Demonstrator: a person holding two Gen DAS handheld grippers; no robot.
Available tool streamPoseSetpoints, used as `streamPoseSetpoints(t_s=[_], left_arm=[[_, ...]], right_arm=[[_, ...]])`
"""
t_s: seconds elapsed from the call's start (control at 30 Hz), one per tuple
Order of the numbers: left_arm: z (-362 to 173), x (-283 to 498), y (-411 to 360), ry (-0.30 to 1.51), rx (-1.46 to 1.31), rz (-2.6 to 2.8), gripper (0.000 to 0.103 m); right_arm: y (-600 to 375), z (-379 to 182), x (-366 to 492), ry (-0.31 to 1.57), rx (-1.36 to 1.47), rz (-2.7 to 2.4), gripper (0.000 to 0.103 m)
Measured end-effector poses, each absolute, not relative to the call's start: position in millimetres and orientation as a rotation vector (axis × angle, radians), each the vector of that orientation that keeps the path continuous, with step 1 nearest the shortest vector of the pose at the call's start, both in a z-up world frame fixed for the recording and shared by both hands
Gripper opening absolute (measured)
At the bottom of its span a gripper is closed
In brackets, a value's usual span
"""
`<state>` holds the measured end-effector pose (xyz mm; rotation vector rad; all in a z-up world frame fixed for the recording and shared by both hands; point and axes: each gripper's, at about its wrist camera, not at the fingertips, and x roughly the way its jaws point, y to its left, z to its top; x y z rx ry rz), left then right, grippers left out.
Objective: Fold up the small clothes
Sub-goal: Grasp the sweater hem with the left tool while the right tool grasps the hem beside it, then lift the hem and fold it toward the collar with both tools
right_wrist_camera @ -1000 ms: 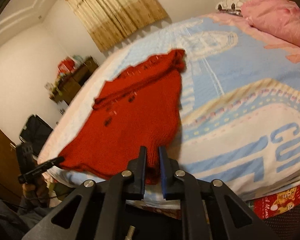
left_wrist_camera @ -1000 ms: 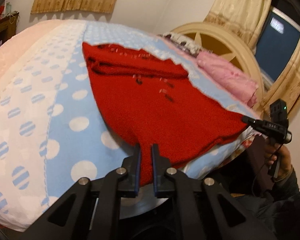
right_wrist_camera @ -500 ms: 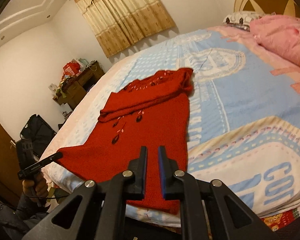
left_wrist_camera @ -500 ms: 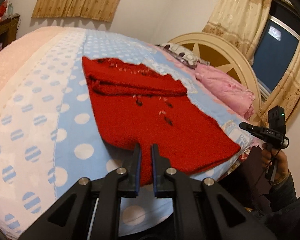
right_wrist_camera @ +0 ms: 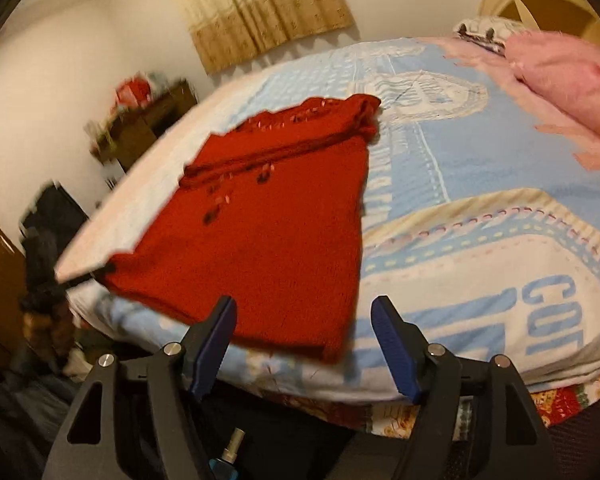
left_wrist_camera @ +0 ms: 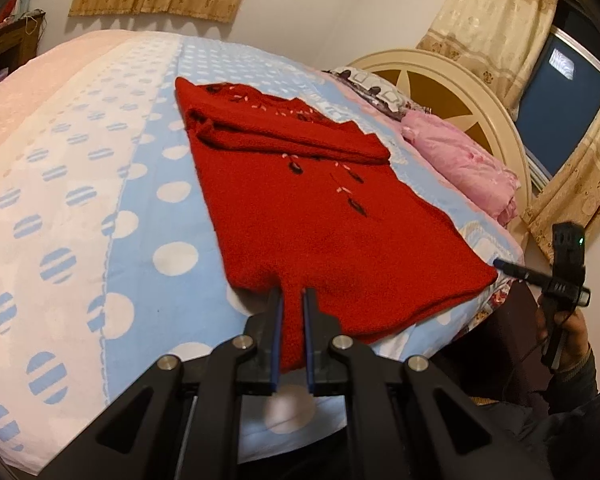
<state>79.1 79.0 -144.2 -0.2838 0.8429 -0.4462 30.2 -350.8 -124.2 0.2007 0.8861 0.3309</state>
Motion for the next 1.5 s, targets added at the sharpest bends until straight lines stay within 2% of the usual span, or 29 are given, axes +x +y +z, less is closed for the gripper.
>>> streamPoseSetpoints(t_s=[0.13, 0.2, 0.23, 0.27, 0.4, 0.63, 0.87, 1.03, 1.3, 1.5], left_arm=[[-150.5, 80.2, 80.1, 0.856, -0.289, -0.444, 0.009], [-153.1, 80.4, 80.9, 0.861, -0.3, -0.448, 0.009], [-154.3, 80.4, 81.3, 0.862, -0.307, -0.452, 0.009], [-154.1, 80.4, 81.7, 0.858, -0.316, -0.46, 0.009], [-142.0, 81.8, 87.4, 0.821, -0.372, -0.49, 0.009], [-91.9, 112.0, 92.6, 0.74, -0.389, -0.523, 0.009], [-53.5, 160.6, 100.6, 0.673, -0.396, -0.52, 0.009], [-43.8, 206.7, 109.6, 0.671, -0.416, -0.49, 0.009], [-48.0, 299.6, 127.8, 0.701, -0.45, -0.443, 0.006], [-78.7, 354.1, 122.9, 0.766, -0.4, -0.411, 0.006]], right_arm=[[-352.1, -139.7, 32.3, 0.935, 0.218, 0.298, 0.07], [-354.2, -143.9, 31.3, 0.933, 0.235, 0.308, 0.051], [-354.1, -144.7, 31.1, 0.934, 0.242, 0.317, 0.019], [-355.6, -145.6, 31.4, 0.933, 0.26, 0.323, 0.01], [-357.5, -139.3, 31.6, 0.895, 0.293, 0.36, 0.009], [-366.1, -87.1, 51.4, 0.74, 0.377, 0.438, 0.008], [-366.4, -24.4, 120.4, 0.648, 0.372, 0.477, 0.008], [-362.4, -4.4, 178.2, 0.636, 0.361, 0.481, 0.008], [-354.3, -3.7, 278.9, 0.669, 0.376, 0.467, 0.008], [-349.6, -34.6, 355.6, 0.735, 0.387, 0.415, 0.008]])
